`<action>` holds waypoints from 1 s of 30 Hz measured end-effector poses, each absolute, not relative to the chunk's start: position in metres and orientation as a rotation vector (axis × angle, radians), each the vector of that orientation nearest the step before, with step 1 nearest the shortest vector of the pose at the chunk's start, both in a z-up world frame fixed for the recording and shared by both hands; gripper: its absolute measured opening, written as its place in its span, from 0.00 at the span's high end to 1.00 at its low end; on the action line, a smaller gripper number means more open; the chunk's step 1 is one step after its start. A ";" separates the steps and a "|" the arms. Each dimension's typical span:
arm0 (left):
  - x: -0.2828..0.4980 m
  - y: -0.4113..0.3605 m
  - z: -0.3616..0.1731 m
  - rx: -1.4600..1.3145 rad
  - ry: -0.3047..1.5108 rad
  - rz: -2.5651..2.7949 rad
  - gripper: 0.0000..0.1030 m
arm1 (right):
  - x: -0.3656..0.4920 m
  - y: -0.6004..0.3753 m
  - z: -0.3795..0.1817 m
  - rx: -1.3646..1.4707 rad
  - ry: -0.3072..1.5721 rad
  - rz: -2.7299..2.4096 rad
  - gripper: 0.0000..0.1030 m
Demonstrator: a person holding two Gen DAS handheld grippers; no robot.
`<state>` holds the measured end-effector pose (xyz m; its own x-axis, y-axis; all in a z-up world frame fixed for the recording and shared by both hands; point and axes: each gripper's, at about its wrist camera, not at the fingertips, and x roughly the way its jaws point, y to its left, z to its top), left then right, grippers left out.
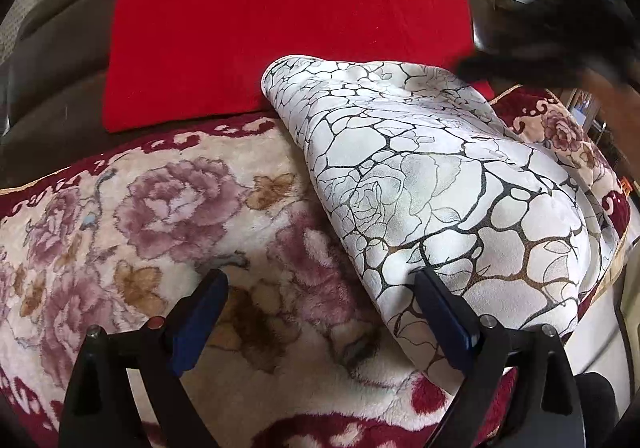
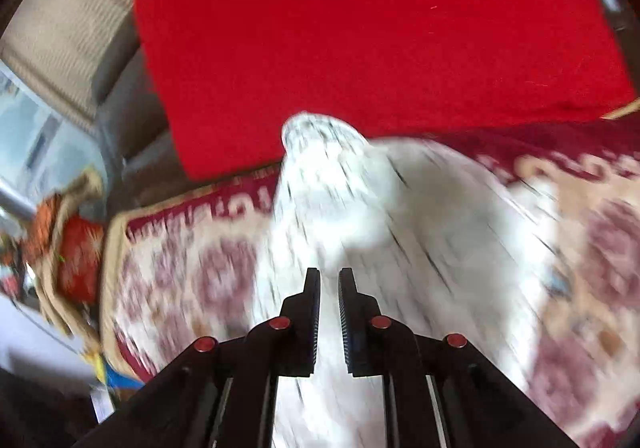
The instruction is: Fold large clothes
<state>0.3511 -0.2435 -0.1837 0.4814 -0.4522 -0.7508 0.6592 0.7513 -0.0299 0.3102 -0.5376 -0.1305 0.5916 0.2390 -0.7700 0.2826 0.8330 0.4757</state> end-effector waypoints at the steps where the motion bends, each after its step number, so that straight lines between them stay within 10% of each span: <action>1: 0.351 -0.243 -0.180 0.282 0.826 -0.687 0.09 | 0.290 -0.533 -0.125 0.573 0.955 -0.035 0.88; 9: 0.329 -0.259 -0.153 0.280 0.748 -0.751 0.09 | 0.184 -0.491 -0.117 0.474 0.929 0.006 0.88; 15: 0.335 -0.298 -0.200 0.230 0.858 -0.796 0.06 | 0.185 -0.500 -0.220 0.436 1.022 -0.230 0.97; 30: 0.352 -0.269 -0.174 0.142 0.905 -0.804 0.01 | 0.152 -0.534 -0.178 0.674 0.893 -0.070 0.91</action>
